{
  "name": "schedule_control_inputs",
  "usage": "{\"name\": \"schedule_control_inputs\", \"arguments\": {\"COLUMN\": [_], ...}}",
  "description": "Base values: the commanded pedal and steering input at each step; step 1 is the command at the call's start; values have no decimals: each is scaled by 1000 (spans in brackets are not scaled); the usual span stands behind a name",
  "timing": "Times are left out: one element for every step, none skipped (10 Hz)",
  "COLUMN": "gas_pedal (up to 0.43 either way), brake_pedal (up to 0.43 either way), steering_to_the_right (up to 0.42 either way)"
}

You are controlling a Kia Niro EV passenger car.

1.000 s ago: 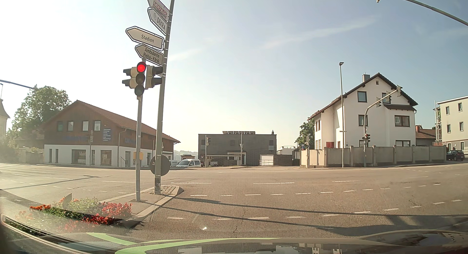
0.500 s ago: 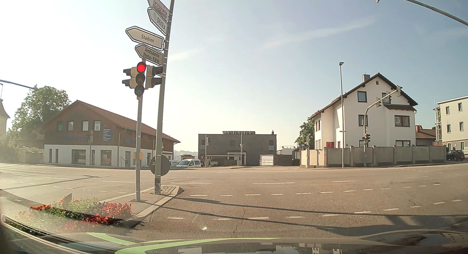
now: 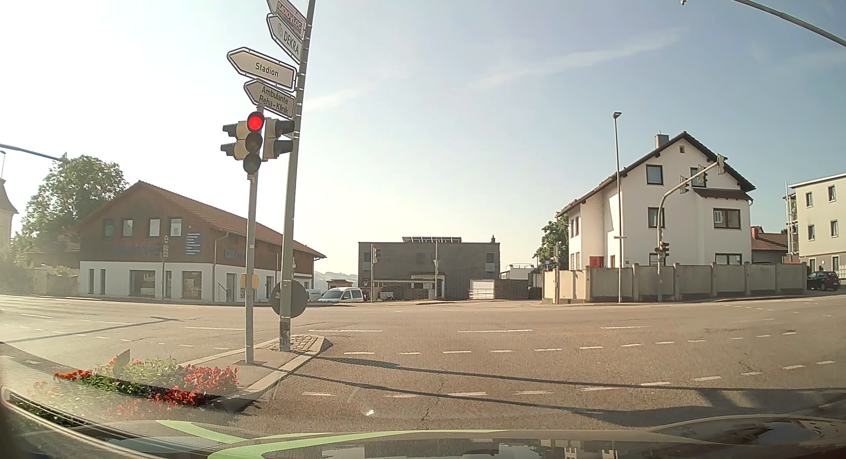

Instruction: Follow the waypoints while adhering to traffic rules and regulations

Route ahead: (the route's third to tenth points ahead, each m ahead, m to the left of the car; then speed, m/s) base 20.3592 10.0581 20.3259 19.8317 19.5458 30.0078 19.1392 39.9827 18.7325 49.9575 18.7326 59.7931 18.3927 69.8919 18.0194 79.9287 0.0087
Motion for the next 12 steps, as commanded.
{"name": "schedule_control_inputs", "arguments": {"gas_pedal": [0,0,0,0,0,0,0,0,0,0,0,0], "brake_pedal": [293,287,293,293,293,293,293,293,293,293,293,293], "steering_to_the_right": [7,7,7,7,7,7,6,7,7,6,7,7]}}
